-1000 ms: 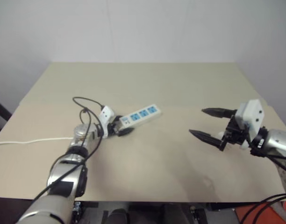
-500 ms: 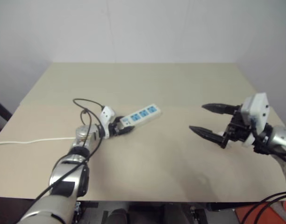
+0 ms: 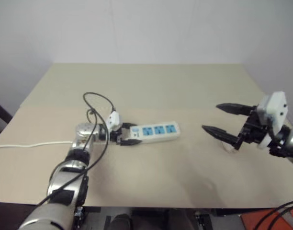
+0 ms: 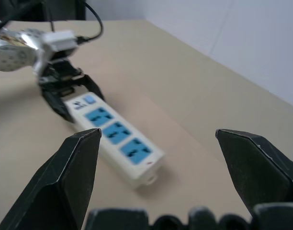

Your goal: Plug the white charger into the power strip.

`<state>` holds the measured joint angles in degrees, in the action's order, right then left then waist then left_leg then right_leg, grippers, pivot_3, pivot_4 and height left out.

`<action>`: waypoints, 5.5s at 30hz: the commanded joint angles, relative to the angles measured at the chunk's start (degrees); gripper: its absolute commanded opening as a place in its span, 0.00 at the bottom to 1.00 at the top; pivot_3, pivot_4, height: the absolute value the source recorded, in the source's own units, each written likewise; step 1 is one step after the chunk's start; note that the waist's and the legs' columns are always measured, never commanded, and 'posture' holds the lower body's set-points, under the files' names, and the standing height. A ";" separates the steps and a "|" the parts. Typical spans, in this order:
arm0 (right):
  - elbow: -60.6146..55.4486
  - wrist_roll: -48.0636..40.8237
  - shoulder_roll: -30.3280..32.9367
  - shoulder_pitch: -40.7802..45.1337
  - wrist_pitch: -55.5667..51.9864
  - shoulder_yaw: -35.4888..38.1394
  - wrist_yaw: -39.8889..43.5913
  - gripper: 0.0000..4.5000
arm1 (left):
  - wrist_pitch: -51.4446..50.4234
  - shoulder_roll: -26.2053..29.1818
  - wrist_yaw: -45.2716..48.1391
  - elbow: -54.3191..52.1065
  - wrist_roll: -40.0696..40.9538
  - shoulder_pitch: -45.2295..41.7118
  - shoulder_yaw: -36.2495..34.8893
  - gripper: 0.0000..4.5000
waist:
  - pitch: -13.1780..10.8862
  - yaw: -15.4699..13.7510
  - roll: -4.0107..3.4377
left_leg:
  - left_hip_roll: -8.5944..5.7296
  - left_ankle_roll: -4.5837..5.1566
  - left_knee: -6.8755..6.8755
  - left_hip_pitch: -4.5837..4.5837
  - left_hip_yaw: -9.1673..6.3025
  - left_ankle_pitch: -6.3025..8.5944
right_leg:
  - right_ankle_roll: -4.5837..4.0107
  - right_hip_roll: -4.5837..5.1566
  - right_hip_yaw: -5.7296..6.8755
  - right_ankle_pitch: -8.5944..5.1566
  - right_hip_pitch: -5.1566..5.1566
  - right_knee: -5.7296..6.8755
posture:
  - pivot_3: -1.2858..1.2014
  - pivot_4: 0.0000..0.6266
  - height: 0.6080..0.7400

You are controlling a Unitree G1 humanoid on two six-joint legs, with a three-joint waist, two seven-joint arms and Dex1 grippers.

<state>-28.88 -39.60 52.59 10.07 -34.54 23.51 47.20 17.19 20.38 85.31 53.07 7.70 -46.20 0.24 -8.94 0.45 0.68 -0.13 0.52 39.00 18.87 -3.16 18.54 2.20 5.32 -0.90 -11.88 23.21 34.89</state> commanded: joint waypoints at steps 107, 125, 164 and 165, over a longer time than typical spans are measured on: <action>26.14 24.28 -11.64 39.16 -27.08 -18.94 16.39 0.25 | -8.45 1.44 -4.27 -19.22 -0.20 12.98 12.56 0.73 | 0.52 0.00 -0.74 | -0.07 -0.30 0.20 0.55 -0.02 -0.17 | 0.09 0.08 0.02 0.12 0.68 0.16 | 0.52 0.24 1.00; 19.46 17.78 -30.94 19.35 5.70 -25.74 11.63 0.25 | -9.10 3.63 -3.43 -19.30 -0.05 12.13 12.12 0.73 | 0.61 1.00 -0.60 | -0.02 -0.30 0.24 0.40 -0.03 -0.19 | 0.02 -0.04 -0.06 0.18 0.64 0.24 | 0.52 0.24 1.00; 45.72 25.48 -25.49 16.81 34.00 -33.53 21.09 0.25 | -13.28 5.93 -4.16 -27.04 1.53 17.35 12.60 0.73 | 0.67 1.45 -0.48 | 0.01 -0.28 0.11 -0.09 -0.07 -0.17 | 0.03 -0.05 -0.03 0.17 0.05 0.08 | 0.52 0.24 1.00; 46.60 25.48 -25.22 16.88 34.47 -33.41 21.12 0.25 | -13.33 6.06 -4.19 -27.16 1.64 17.41 12.64 0.73 | 0.66 1.39 -0.48 | 0.01 -0.28 0.10 -0.15 -0.06 -0.17 | 0.03 -0.05 -0.03 0.17 -0.01 0.07 | 0.52 0.24 1.00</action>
<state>12.97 -17.06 23.28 28.27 -0.15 -12.12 68.83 4.11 24.11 79.29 26.76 10.20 -30.36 12.25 -8.27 1.84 0.21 -0.12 0.24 39.08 18.63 -3.22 18.37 2.23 5.27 -0.94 -11.72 23.13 34.95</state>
